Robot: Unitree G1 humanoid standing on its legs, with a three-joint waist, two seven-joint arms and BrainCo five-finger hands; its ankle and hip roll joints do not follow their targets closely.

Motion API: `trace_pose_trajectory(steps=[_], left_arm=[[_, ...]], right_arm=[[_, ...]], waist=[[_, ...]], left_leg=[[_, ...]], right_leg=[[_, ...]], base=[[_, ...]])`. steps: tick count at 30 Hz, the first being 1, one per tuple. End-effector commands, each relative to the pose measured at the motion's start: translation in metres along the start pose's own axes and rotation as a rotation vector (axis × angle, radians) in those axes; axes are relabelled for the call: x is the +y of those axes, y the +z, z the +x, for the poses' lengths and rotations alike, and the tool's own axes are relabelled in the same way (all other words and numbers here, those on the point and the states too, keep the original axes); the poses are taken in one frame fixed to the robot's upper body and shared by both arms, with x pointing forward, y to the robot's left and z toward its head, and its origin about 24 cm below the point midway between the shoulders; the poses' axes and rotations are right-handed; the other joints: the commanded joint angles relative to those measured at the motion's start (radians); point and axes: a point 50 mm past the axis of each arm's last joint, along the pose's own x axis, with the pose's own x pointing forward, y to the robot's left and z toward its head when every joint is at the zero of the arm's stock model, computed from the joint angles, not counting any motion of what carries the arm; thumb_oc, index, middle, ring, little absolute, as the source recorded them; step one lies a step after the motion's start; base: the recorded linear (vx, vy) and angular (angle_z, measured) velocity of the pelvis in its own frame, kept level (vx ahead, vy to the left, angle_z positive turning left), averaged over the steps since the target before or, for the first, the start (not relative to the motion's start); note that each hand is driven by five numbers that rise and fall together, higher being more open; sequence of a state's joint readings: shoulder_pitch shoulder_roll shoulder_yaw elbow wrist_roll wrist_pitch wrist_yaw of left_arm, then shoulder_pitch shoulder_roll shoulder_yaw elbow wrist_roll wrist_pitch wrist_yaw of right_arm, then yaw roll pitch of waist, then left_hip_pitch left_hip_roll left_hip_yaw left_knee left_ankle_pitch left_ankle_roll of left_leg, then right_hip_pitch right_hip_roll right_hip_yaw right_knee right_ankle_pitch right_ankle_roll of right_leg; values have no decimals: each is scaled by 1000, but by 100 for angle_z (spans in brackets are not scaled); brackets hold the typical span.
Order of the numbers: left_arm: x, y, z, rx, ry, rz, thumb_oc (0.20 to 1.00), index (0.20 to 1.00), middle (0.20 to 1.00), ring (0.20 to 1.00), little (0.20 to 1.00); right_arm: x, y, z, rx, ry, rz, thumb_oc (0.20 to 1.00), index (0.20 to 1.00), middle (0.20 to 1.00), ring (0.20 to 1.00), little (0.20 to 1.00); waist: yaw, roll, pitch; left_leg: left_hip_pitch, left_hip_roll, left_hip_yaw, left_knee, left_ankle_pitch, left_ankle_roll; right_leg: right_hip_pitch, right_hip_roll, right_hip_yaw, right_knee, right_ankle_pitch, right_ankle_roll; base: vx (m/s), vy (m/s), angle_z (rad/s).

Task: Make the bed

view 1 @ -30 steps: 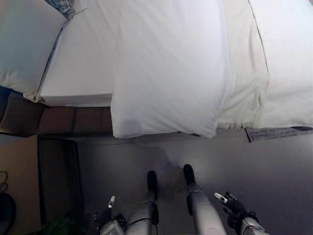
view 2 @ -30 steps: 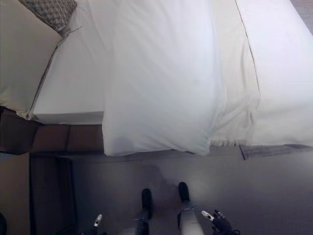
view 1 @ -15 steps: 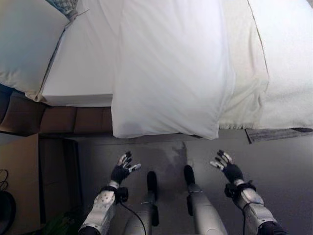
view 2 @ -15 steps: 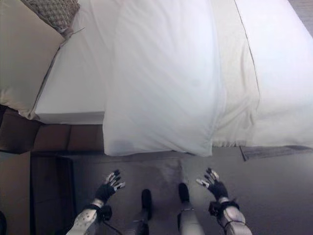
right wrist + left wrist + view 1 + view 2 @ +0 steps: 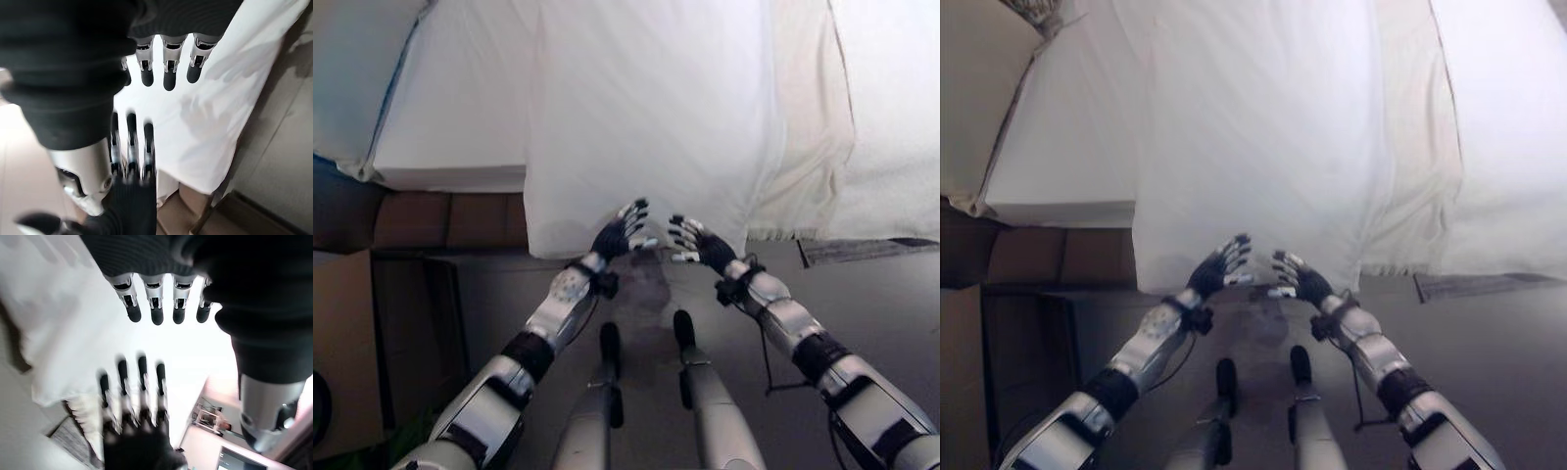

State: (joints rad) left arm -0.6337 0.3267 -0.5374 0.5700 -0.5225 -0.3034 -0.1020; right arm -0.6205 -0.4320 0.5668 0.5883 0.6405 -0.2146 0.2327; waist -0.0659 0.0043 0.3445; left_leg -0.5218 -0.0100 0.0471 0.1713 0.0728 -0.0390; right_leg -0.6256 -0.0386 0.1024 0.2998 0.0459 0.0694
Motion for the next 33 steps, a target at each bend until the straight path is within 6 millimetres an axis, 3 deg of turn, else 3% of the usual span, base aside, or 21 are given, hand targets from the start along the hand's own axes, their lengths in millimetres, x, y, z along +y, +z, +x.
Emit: trace_pose_trajectory(steps=[1,5,6,16,20,25,26,28,31,33], left_arm=[[12,44,25,-148,66,123,1000,1000,1000,1000,1000],[29,86,42,-248,149,266,1000,1000,1000,1000,1000],[29,87,42,-249,150,266,1000,1000,1000,1000,1000],[64,148,63,-312,330,441,1000,1000,1000,1000,1000],[77,163,68,-291,391,423,1000,1000,1000,1000,1000],[88,169,71,-234,408,462,1000,1000,1000,1000,1000],[100,171,70,-199,459,382,1000,1000,1000,1000,1000],[112,174,67,-166,519,342,1000,1000,1000,1000,1000],[117,175,65,-152,539,331,1000,1000,1000,1000,1000],[135,171,56,-97,620,262,1000,1000,1000,1000,1000]], right_arm=[[-9,48,21,-128,3,-15,1000,1000,1000,1000,1000],[-8,96,46,-201,30,-90,1000,1000,1000,1000,1000],[-8,96,46,-202,31,-90,1000,1000,1000,1000,1000],[-17,170,76,-278,-67,-117,1000,1000,1000,1000,1000],[-20,184,83,-266,-121,-109,1000,1000,1000,1000,1000],[-31,186,84,-221,-181,-121,1000,1000,1000,1000,1000],[-38,186,84,-188,-230,-118,1000,1000,1000,1000,1000],[-52,185,78,-173,-301,-82,1000,1000,1000,1000,1000],[-54,186,77,-178,-311,-70,1000,1000,1000,1000,1000],[-70,183,69,-156,-378,-42,1000,1000,1000,1000,1000]], waist=[[-16,-10,51],[-15,-20,65],[-15,-20,64],[-8,-33,72],[-1,-34,87],[-1,-32,83],[2,-32,89],[3,-27,98],[2,-25,95],[3,-17,96]], left_leg=[[-170,-28,-26,208,-90,-13],[-315,-12,-28,381,-150,-14],[-319,-12,-28,385,-152,-14],[-522,0,-27,625,-227,-35],[-554,-4,-32,654,-244,-34],[-574,-8,-30,661,-245,-35],[-575,-13,-33,652,-244,-33],[-569,-17,-33,645,-243,-34],[-572,-18,-33,638,-235,-34],[-555,-18,-30,617,-231,-35]], right_leg=[[-113,-4,17,77,-27,55],[-265,5,12,253,-79,41],[-269,5,12,257,-81,41],[-461,10,-35,486,-171,30],[-485,3,-42,507,-180,30],[-502,5,-42,511,-183,31],[-501,8,-41,498,-175,32],[-487,6,-39,479,-171,31],[-492,6,-35,473,-166,31],[-477,2,-28,450,-160,33]], base=[[-39,-30,21],[-42,-34,14],[0,0,0],[-3,-12,-1],[7,7,-3],[14,7,4],[0,0,0],[22,52,-2],[4,14,-1],[17,24,-4]])
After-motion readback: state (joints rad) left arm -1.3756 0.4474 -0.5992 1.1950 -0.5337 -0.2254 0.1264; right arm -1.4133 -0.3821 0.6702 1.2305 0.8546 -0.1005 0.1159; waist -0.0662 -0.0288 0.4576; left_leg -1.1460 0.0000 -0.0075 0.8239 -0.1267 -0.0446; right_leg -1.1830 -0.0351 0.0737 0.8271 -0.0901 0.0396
